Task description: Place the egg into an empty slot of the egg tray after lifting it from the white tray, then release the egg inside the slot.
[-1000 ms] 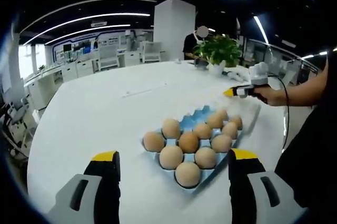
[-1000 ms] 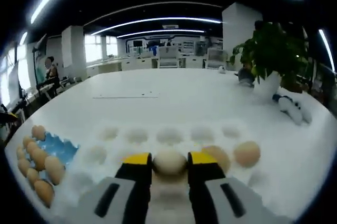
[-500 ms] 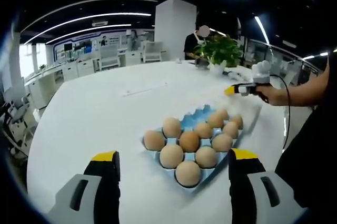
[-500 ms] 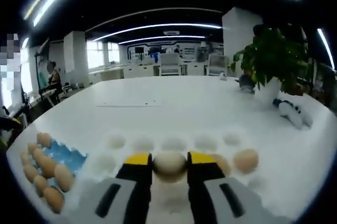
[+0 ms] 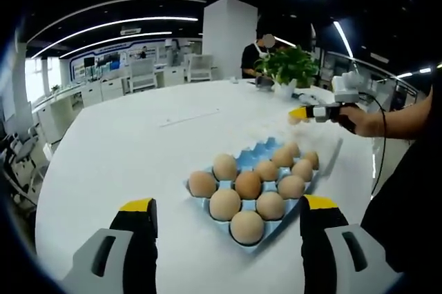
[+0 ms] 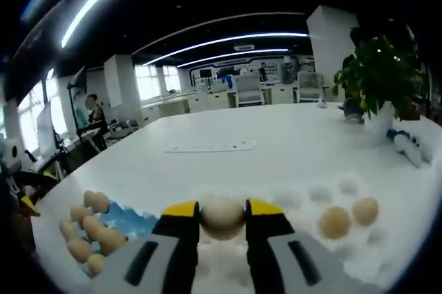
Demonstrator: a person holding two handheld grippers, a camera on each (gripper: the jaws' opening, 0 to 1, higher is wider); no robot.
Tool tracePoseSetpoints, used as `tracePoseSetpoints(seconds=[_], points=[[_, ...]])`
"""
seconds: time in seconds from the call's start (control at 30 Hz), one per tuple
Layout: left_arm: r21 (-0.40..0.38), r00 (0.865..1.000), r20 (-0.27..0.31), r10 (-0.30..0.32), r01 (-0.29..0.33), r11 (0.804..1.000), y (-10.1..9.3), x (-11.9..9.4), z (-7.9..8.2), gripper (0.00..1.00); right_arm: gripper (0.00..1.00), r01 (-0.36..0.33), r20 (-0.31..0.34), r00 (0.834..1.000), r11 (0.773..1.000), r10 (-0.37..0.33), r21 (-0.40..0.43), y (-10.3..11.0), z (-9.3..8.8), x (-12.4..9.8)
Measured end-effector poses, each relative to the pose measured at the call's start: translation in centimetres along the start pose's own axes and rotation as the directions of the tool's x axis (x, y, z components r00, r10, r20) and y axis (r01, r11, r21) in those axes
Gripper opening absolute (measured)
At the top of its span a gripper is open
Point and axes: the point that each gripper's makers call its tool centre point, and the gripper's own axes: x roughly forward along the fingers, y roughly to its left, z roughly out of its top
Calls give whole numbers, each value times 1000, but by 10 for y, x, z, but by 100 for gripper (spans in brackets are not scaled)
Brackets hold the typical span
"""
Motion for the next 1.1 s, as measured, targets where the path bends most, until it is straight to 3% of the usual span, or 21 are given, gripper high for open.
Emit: tracePoseSetpoints(seconds=[0.67, 0.8, 1.1], points=[[6, 1000, 0, -7, 7, 1000, -2, 0, 0, 85, 25, -150, -49, 988, 989, 149, -8, 59, -12, 15], [5, 1000, 4, -11, 11, 1000, -3, 0, 2, 85, 25, -184, -55, 982, 983, 183, -8, 73, -13, 20], [9, 1000, -1, -15, 15, 1000, -3, 1, 1, 84, 25, -300, -89, 951, 952, 295, -59, 121, -18, 32]])
